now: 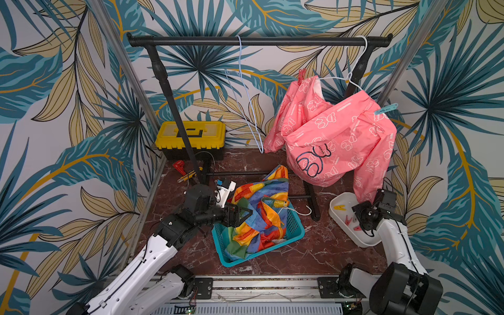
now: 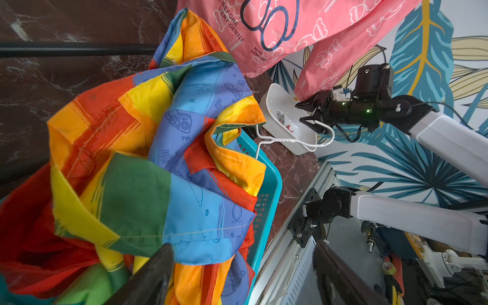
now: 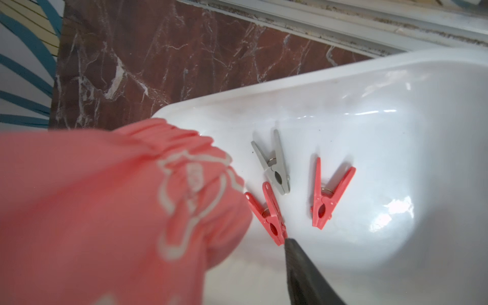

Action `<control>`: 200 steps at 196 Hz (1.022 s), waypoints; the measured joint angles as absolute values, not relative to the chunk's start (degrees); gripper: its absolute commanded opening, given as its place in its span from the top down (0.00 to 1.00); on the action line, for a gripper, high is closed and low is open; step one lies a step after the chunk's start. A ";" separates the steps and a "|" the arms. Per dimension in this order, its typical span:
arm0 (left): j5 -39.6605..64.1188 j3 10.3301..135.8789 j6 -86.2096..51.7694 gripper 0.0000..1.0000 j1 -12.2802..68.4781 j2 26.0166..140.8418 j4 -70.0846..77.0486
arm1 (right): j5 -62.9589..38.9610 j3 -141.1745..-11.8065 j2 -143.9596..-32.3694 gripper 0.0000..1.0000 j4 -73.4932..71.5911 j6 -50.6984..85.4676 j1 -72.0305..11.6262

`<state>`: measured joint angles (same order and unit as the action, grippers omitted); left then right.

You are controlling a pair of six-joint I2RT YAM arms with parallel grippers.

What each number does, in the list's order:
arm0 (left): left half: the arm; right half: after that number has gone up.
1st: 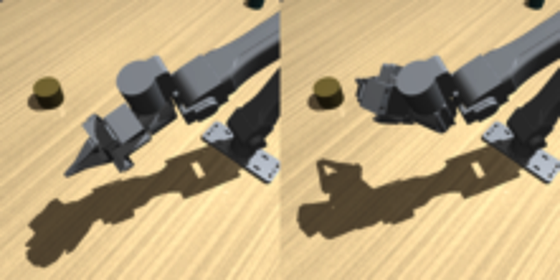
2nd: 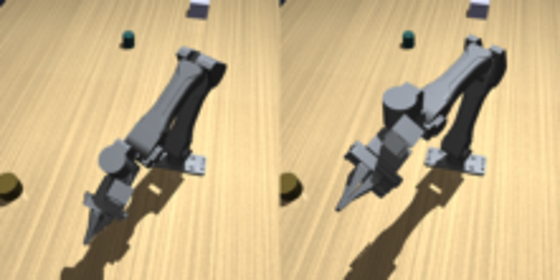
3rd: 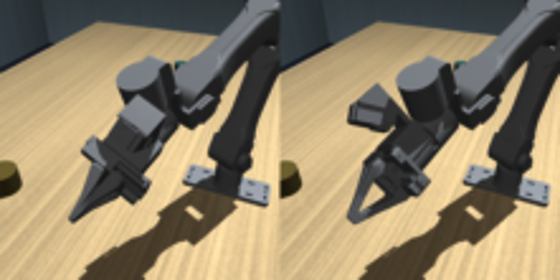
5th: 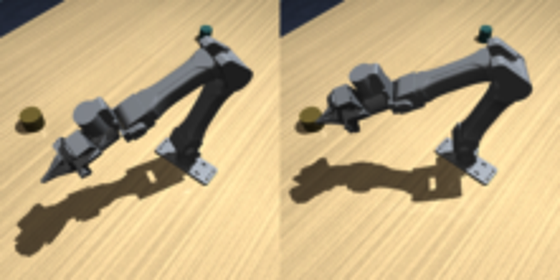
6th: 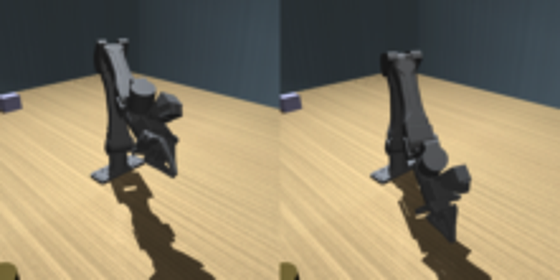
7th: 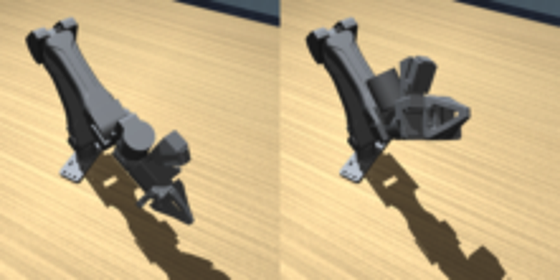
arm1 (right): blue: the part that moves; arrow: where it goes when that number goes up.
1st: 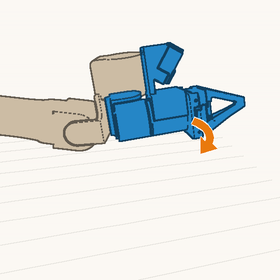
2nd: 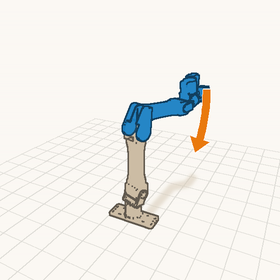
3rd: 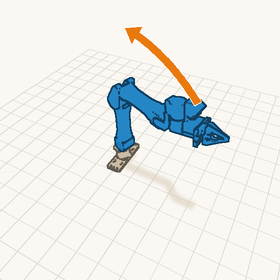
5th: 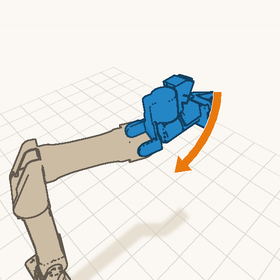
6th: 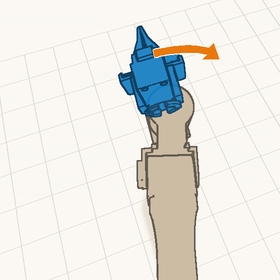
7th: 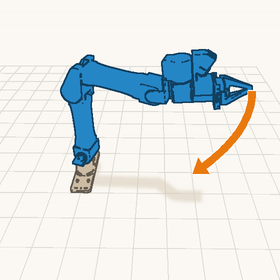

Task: Remove the clothespins securing jackets to the hanger
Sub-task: Pick up the hanger from the basket.

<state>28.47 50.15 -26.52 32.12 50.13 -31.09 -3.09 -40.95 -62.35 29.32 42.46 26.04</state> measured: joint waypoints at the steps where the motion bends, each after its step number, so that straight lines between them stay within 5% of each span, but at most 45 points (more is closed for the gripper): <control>1: 28.45 50.17 -26.48 0.17 32.23 50.17 -31.09 | -3.16 -40.97 -62.06 0.55 29.45 42.26 25.93; 27: 23.62 50.19 -23.97 0.17 39.33 52.86 -31.11 | -2.50 -42.57 -55.44 0.67 32.32 39.99 19.68; 83: 3.31 52.84 -15.88 0.14 59.27 63.92 -32.18 | -4.08 -41.32 -46.41 0.67 32.73 34.22 -4.54; 154: -22.13 59.02 -13.06 0.18 64.97 78.15 -32.47 | -5.65 -39.59 -48.62 0.67 30.20 34.02 -9.47; 177: -26.57 60.69 -12.62 0.27 65.69 81.52 -32.42 | -6.07 -39.62 -49.04 0.65 29.80 34.00 -11.07; 200: -29.02 61.78 -13.08 0.58 65.98 84.42 -32.49 | -6.13 -39.75 -48.97 0.59 29.82 33.91 -12.64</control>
